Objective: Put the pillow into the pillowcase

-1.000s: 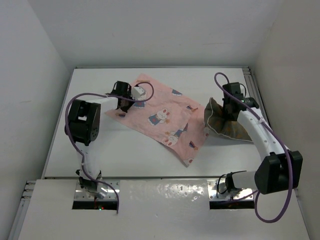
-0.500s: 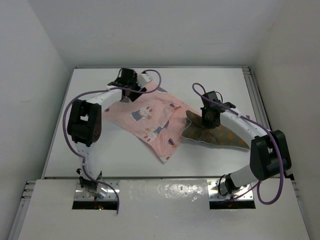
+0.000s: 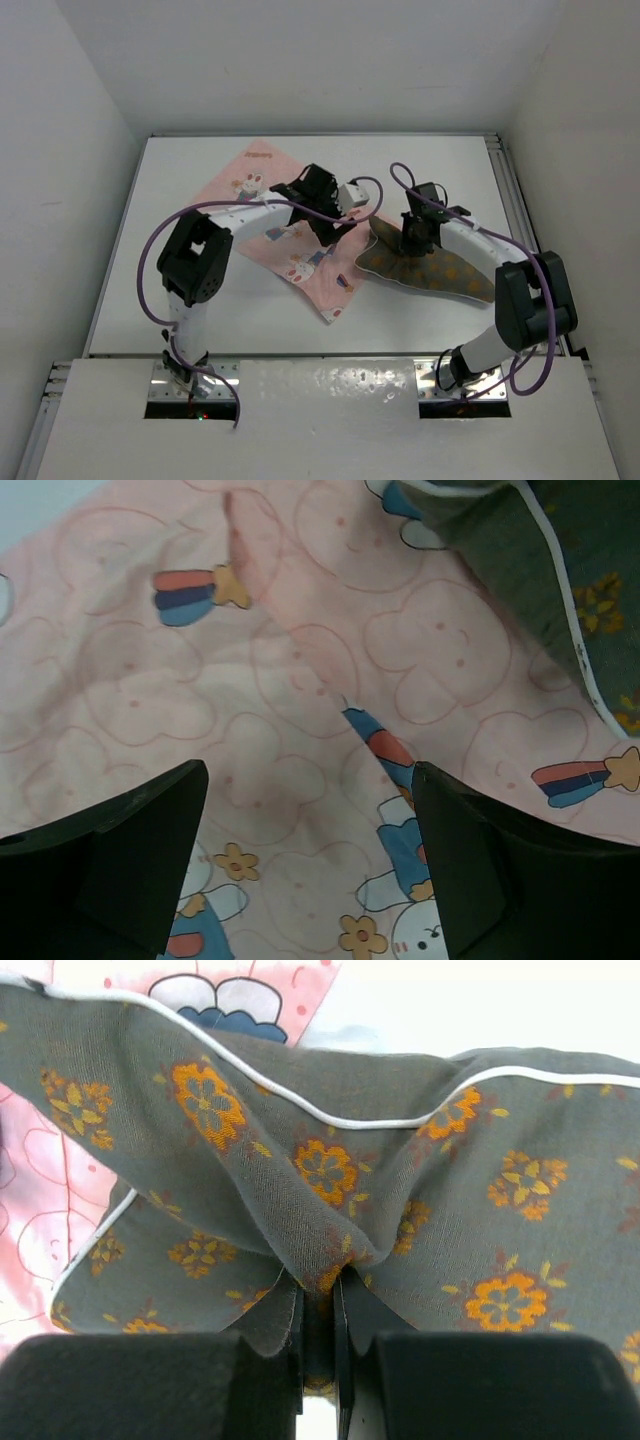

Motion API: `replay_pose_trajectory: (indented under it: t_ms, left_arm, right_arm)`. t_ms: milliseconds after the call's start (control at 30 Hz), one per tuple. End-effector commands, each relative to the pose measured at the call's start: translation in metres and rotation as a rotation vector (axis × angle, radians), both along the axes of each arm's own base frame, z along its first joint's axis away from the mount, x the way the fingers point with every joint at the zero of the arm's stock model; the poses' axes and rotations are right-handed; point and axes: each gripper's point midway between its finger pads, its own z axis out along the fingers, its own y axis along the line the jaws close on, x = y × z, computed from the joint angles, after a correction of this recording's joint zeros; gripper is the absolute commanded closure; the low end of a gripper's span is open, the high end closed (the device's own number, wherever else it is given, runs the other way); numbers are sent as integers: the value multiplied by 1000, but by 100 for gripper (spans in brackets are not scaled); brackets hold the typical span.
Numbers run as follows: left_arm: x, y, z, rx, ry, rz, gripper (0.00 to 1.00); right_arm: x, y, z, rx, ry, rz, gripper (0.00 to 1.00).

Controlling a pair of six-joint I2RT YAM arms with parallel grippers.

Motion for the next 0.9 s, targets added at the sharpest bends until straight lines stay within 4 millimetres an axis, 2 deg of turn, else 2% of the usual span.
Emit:
replay_pose_trajectory:
  t_ms: [0, 100, 133, 233, 267, 300, 400, 433, 500, 533, 633, 667, 733, 767, 867]
  left_arm:
    - [-2, 1, -20, 60, -13, 50, 19]
    - [8, 14, -42, 130, -53, 106, 20]
    - [13, 20, -45, 156, -68, 130, 22]
    - [18, 22, -52, 172, -65, 150, 31]
    - [17, 21, -53, 171, -58, 147, 37]
    - [15, 20, -54, 168, -49, 135, 38]
    - [14, 13, -50, 137, -42, 107, 54]
    - [15, 12, -49, 135, -43, 107, 67]
    - [17, 12, -45, 128, -43, 108, 78]
    - [19, 14, -43, 126, -43, 114, 89]
    - [27, 16, -26, 115, -41, 146, 100]
    - [31, 14, -9, 98, -38, 161, 100]
    - [32, 10, 10, 49, -15, 174, 100]
    - [34, 6, 28, 16, -3, 188, 100]
    - [23, 0, 47, -38, 44, 146, 100]
  right_arm:
    - [5, 16, -5, 77, -27, 13, 100]
    - [-3, 17, -11, 89, -18, 22, 100]
    - [-6, 16, -13, 89, -15, 24, 100]
    - [-12, 13, -18, 81, -3, 29, 100]
    - [-12, 13, -18, 82, -6, 30, 100]
    - [-12, 12, -18, 81, -8, 27, 100]
    - [-15, 11, -23, 87, -2, 19, 100]
    - [-16, 11, -24, 89, 2, 18, 100]
    - [-16, 11, -25, 91, 4, 13, 100]
    - [-16, 11, -26, 90, 5, 12, 100]
    - [-14, 10, -23, 85, -6, 10, 100]
    - [-14, 10, -20, 72, -10, 29, 100]
    - [-10, 10, -11, 17, -33, 80, 100]
    - [-6, 11, -5, 0, -50, 94, 100]
    - [8, 22, 20, -18, -121, 157, 100]
